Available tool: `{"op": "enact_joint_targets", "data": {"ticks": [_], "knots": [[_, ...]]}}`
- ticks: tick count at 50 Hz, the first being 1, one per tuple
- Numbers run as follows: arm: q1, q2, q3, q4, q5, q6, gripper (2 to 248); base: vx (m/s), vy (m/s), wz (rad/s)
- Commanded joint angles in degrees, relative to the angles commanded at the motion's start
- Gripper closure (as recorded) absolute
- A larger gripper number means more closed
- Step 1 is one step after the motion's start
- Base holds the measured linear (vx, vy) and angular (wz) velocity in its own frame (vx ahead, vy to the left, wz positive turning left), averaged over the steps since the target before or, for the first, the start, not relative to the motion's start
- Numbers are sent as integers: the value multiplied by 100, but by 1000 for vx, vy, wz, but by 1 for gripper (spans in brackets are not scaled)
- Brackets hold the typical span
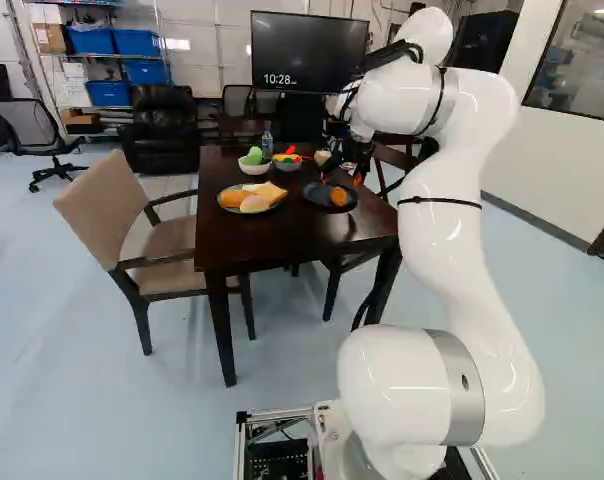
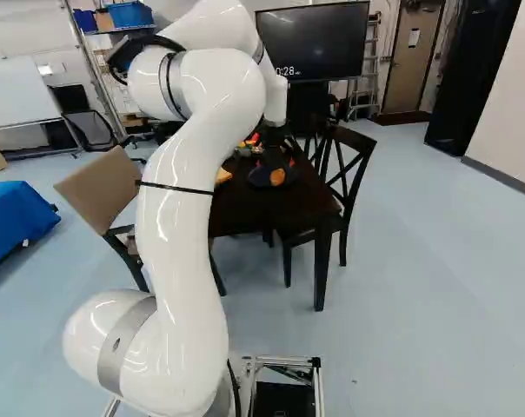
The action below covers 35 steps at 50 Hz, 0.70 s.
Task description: Move the croissant to the empty plate
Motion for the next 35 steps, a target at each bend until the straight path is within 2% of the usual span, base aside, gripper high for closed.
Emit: {"op": "enact_joint_targets", "data": {"ticks": [35], "knots": [[0,453,69,0,-423,0,3,0,0,0]]}}
